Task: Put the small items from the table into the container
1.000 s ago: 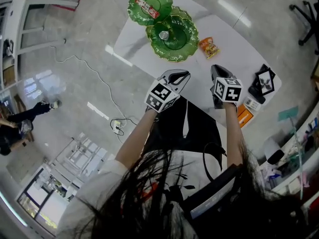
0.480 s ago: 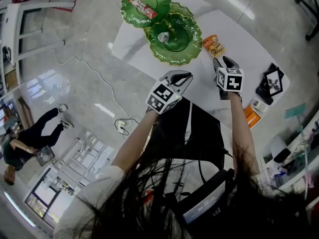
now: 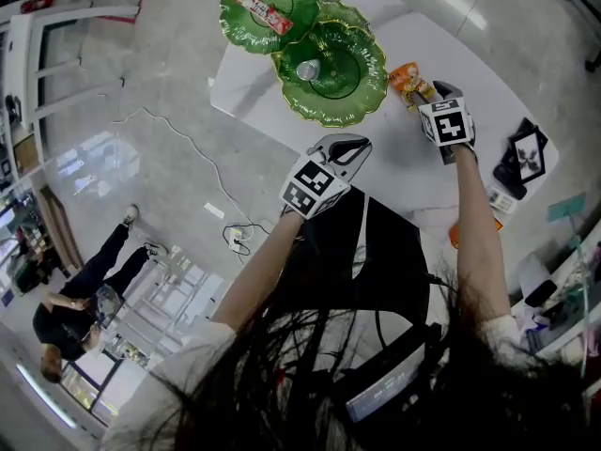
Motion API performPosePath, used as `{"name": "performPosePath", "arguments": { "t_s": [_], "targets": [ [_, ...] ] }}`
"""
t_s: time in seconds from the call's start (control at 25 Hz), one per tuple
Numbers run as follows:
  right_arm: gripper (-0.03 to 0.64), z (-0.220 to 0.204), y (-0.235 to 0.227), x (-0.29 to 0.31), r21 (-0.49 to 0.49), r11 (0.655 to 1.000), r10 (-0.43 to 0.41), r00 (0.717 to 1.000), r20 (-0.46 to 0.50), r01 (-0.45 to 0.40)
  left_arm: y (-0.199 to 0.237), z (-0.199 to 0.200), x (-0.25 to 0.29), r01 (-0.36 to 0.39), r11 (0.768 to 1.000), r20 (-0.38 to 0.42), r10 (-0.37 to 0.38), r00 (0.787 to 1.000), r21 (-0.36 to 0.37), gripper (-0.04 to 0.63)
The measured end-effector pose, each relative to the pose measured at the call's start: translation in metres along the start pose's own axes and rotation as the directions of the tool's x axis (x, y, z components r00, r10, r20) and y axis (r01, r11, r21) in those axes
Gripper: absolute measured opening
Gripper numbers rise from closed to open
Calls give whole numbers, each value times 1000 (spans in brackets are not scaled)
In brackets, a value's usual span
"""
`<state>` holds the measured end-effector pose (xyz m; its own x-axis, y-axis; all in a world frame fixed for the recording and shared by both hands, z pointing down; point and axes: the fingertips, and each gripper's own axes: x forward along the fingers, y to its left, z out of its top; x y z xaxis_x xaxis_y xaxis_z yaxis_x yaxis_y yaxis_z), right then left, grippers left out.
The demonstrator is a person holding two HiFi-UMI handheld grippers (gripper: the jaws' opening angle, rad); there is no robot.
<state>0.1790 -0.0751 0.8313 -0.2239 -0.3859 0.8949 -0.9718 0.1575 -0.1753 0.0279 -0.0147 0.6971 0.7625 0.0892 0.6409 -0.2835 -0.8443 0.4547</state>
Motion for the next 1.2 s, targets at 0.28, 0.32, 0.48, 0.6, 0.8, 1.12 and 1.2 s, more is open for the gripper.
{"name": "performPosePath", "arguments": {
  "t_s": [0.28, 0.32, 0.48, 0.6, 0.8, 1.12, 1.2],
  "targets": [
    [205, -5, 5, 9, 79, 995, 72, 997, -41, -68, 4, -5, -3, -10, 1000, 6, 10, 1000, -25, 11],
    [196, -7, 9, 9, 87, 993, 82, 996, -44, -78, 3, -5, -2, -11, 1000, 6, 11, 1000, -27, 11],
    [164, -10, 16, 0, 75, 996, 59, 997, -46, -55, -1, -1, 1, -11, 999, 19, 12, 1000, -32, 11],
    [149, -21, 25, 1, 81, 994, 82, 995, -49, -78, -8, 0, 5, -2, 1000, 33, 3, 999, -29, 11],
    [129, -24, 36, -6, 93, 991, 97, 994, -43, -93, -16, -3, 6, 7, 1000, 38, -6, 999, -25, 11],
    [123, -7, 63, -41, 140, 982, 119, 991, 54, -126, -14, -12, -10, -1, 1000, 35, 2, 999, -28, 11],
    [121, -1, 69, -56, 140, 984, 103, 992, 68, -111, -11, -11, -15, -5, 1000, 42, 6, 999, -29, 11]
  ]
}}
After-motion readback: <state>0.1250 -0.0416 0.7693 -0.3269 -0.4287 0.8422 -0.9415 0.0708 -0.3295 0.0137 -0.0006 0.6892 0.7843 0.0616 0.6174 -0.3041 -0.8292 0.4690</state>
